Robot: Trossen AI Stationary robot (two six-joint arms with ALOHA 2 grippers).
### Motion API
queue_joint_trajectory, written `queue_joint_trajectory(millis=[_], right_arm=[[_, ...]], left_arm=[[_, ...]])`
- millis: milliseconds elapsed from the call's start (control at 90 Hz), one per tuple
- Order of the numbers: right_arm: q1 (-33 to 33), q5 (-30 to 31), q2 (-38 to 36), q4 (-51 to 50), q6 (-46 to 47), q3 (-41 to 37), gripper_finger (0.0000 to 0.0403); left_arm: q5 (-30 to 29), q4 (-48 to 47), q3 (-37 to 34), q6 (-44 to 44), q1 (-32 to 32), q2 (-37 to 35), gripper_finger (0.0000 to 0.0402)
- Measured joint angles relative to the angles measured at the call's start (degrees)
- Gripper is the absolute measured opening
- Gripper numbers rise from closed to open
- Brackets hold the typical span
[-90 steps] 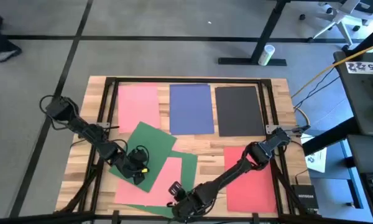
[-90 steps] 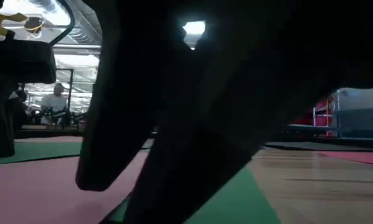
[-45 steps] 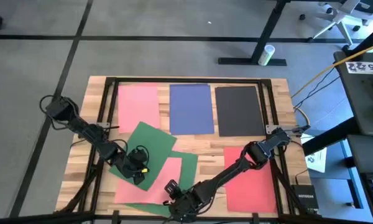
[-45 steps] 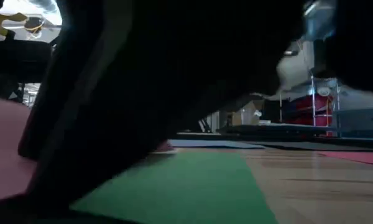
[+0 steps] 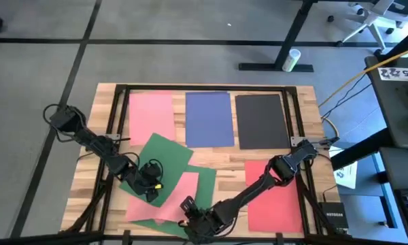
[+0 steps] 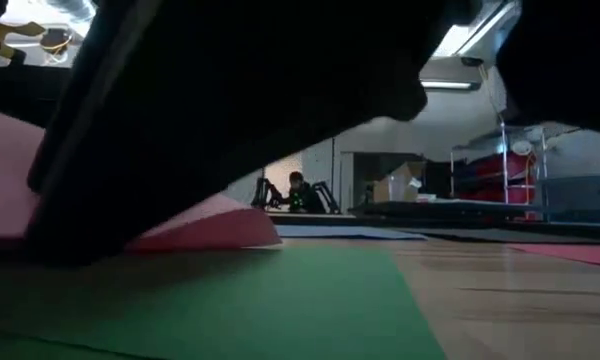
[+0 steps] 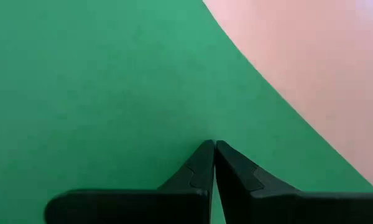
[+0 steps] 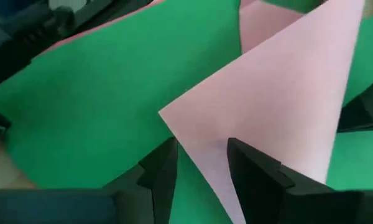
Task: Organize paper
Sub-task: Stack the pink paper on top of the other pink paper on the table
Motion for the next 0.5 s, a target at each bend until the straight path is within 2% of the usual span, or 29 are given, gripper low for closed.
queue_joint_trajectory(millis=[500], right_arm=[[2.3, 10.3, -0.1, 0.9, 6.8, 0.0, 0.0131]], left_arm=[[0.0, 0.0, 0.0, 0.0, 0.0, 0.0, 0.0]])
